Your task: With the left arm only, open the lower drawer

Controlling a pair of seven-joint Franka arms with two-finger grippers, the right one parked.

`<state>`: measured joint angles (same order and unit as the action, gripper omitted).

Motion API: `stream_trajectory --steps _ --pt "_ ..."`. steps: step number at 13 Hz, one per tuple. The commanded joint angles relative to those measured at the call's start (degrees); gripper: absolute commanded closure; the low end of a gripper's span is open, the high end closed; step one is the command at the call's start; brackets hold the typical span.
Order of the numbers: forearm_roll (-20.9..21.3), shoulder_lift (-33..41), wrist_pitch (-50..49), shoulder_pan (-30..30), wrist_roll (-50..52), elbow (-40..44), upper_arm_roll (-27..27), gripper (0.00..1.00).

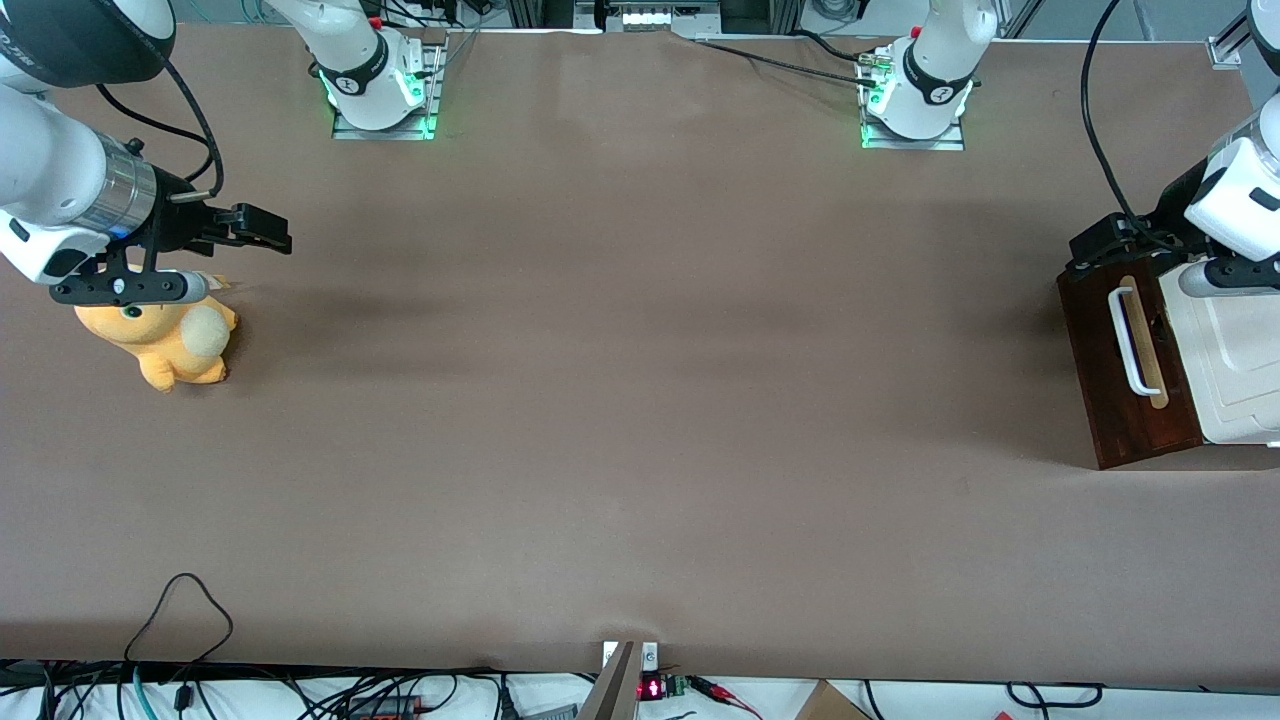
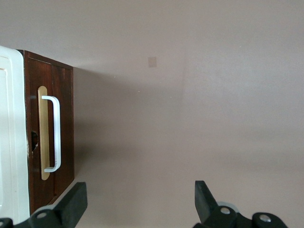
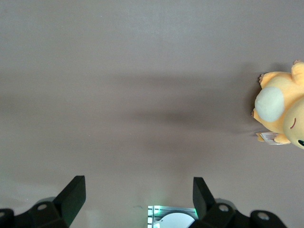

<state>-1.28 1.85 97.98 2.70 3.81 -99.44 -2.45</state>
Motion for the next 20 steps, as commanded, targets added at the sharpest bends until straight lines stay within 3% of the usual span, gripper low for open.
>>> stream_trajectory --steps 1,15,16,20 --pt "-1.1 0.4 -2.8 0.2 -2.1 0.7 0.0 0.00" --pt "-0.5 -0.4 -4.7 0.0 -1.1 0.7 -1.0 0.00" --pt "0.9 -0.9 -4.8 0.0 -1.1 0.9 -2.1 0.00" --pt "17.1 -4.1 -4.6 -0.3 6.1 -0.3 -8.4 0.00"
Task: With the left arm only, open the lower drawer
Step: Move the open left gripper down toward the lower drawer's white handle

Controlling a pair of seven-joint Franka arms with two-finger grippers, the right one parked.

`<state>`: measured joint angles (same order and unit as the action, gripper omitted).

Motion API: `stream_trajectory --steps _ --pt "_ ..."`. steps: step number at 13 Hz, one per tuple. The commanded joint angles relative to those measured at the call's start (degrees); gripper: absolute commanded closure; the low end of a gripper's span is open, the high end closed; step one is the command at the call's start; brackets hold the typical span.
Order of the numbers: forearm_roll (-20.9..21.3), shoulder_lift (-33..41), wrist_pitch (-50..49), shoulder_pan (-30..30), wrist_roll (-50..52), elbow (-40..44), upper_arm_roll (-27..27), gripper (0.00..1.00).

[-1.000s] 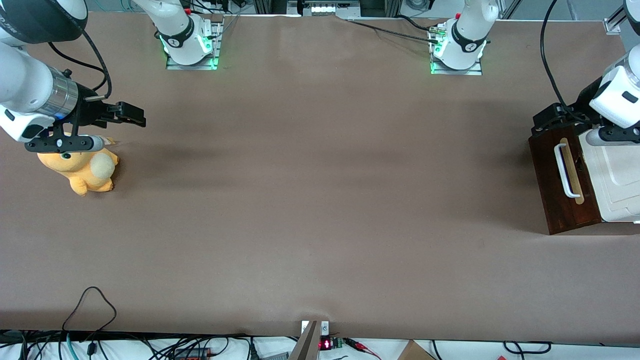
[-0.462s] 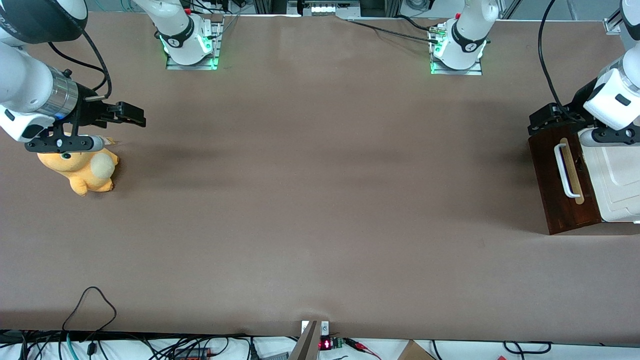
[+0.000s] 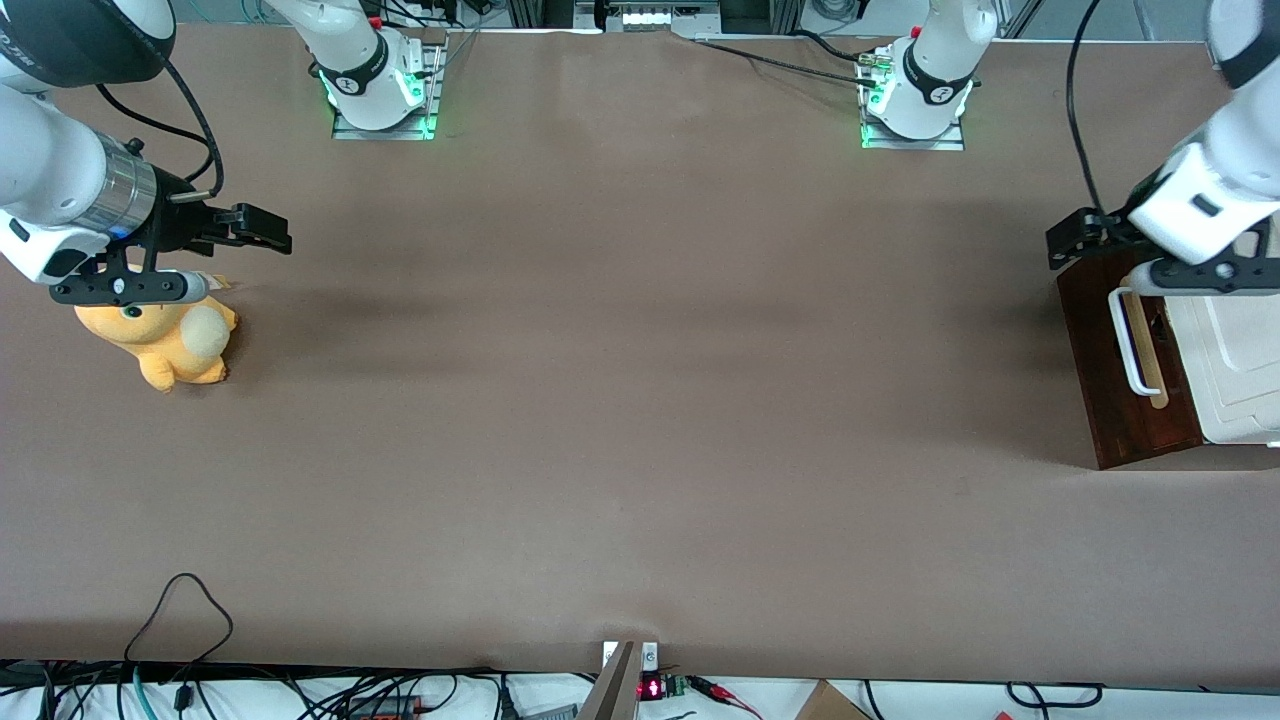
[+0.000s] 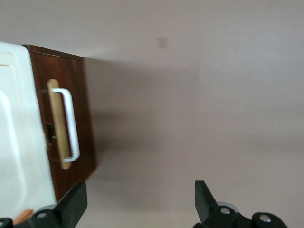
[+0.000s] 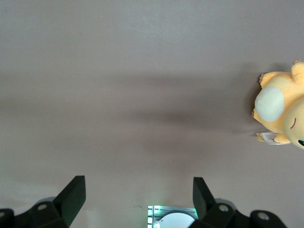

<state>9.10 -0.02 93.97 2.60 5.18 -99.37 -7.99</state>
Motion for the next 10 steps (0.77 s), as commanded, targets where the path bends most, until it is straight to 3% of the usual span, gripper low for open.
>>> stream_trajectory --steps 1,6,10 --pt "10.9 -3.1 -0.5 -0.4 9.1 -2.8 -4.4 0.00" --pt "30.2 -9.7 2.4 -2.2 27.0 -14.2 -5.3 0.00" --pt "49.1 -15.5 5.8 -2.2 38.9 -22.7 -5.3 0.00"
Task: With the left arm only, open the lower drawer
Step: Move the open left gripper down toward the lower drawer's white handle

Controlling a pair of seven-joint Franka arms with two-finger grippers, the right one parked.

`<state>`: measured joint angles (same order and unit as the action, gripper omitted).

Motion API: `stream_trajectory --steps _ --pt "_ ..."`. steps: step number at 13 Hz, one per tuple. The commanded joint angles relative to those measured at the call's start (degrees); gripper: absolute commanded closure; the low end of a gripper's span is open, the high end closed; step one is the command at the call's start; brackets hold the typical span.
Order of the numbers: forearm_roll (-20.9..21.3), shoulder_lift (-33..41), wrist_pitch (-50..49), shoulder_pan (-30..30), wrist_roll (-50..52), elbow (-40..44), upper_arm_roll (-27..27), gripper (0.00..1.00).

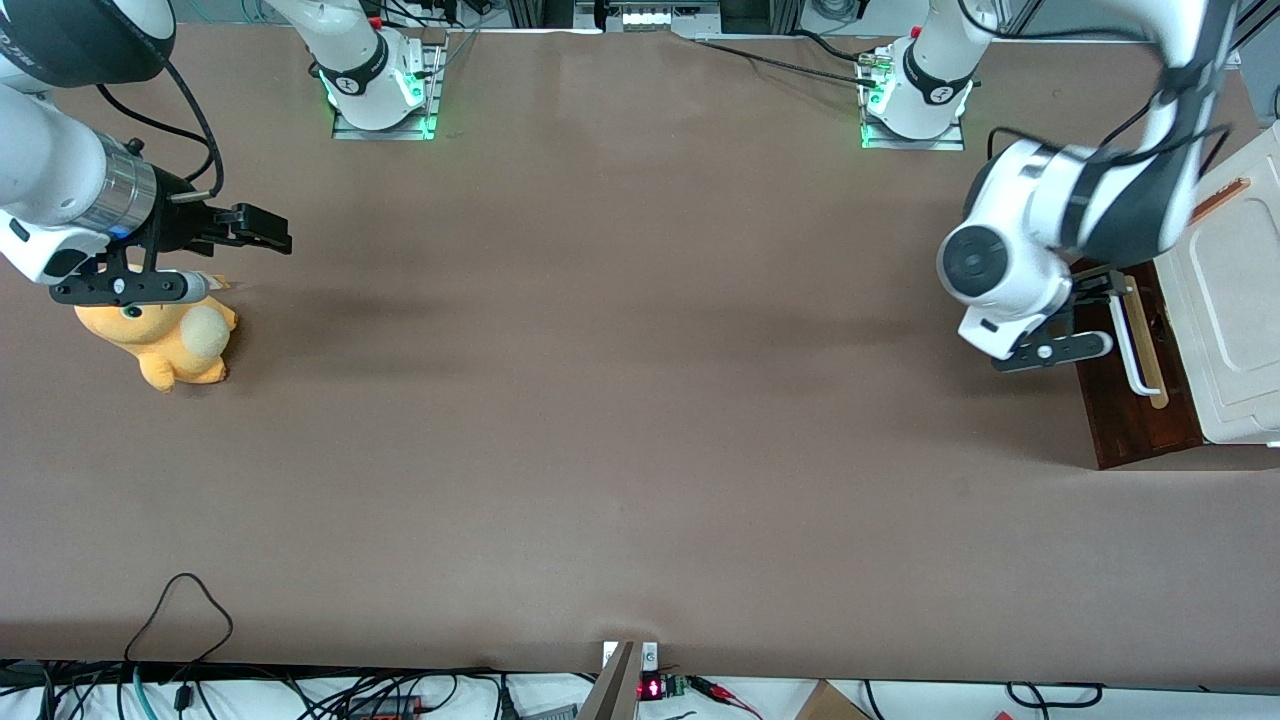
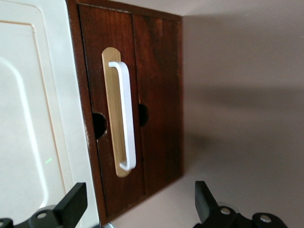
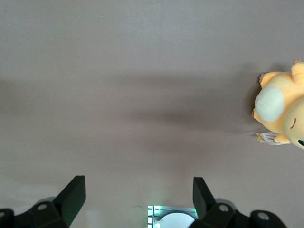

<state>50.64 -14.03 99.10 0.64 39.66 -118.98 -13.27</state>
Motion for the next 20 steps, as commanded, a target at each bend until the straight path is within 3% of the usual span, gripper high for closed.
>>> stream_trajectory --steps 1,8,13,16,20 --pt "11.0 -3.2 0.7 -0.3 5.0 -3.7 0.2 0.00" --pt "23.3 -9.6 1.4 0.4 7.4 -3.7 5.8 0.03" --pt "23.6 -10.3 4.8 0.4 8.1 -3.4 8.0 0.10" --pt "23.5 -10.2 4.4 0.3 8.1 -3.6 8.0 0.25" --pt "23.5 -10.3 3.8 0.3 8.1 -3.8 8.0 0.25"
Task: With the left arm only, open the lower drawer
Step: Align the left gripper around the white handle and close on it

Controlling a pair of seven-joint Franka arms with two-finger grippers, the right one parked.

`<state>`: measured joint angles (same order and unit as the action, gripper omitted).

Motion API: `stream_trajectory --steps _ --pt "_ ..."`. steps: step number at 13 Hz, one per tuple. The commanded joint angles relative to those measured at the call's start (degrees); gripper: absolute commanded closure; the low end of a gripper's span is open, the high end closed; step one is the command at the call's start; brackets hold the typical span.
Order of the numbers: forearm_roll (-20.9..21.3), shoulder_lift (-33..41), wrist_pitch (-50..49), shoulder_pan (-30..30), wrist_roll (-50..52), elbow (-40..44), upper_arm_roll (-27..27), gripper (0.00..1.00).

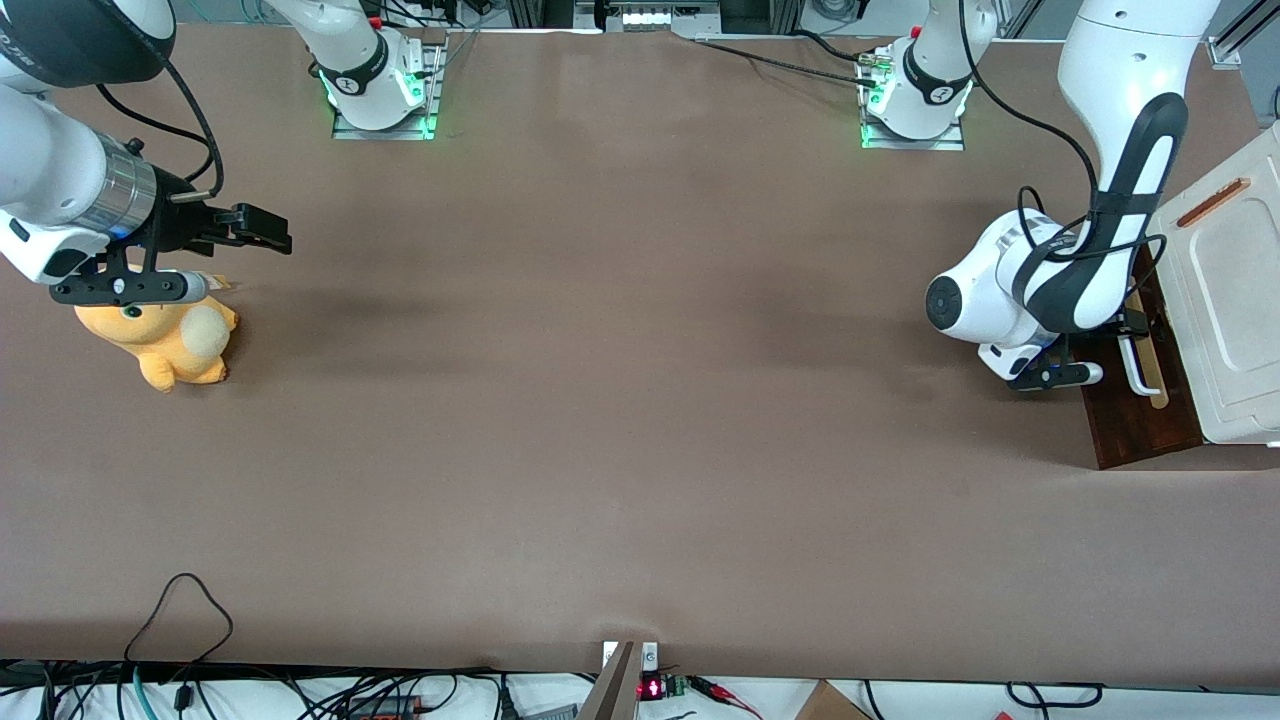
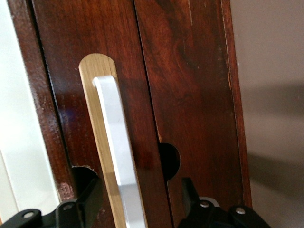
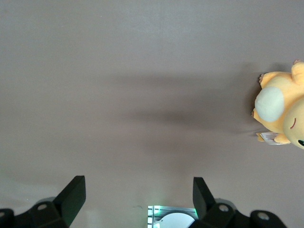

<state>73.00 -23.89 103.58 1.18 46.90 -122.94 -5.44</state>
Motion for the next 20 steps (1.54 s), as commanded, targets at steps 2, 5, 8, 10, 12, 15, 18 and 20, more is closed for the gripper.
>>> stream_trajectory --steps 2,5,8,10,12,15,18,20 --pt "1.6 -0.9 -2.4 -0.6 2.0 -0.8 0.2 0.24" --pt "3.9 -1.3 -4.4 -1.0 5.0 -2.3 0.2 0.22" --pt "5.4 -1.9 -4.6 -1.2 5.1 -3.0 0.2 0.22" --pt "5.6 -1.9 -6.2 -2.0 5.8 -3.0 0.2 0.27" --pt "5.6 -1.9 -7.2 -3.0 5.8 -3.0 0.2 0.29" --pt "8.5 -1.9 -7.9 -3.2 8.6 -4.7 0.2 0.28" --pt "10.4 -1.9 -8.0 -3.2 10.2 -5.6 0.2 0.28" --pt "11.4 -1.9 -8.6 -3.2 10.4 -6.1 0.2 0.33"
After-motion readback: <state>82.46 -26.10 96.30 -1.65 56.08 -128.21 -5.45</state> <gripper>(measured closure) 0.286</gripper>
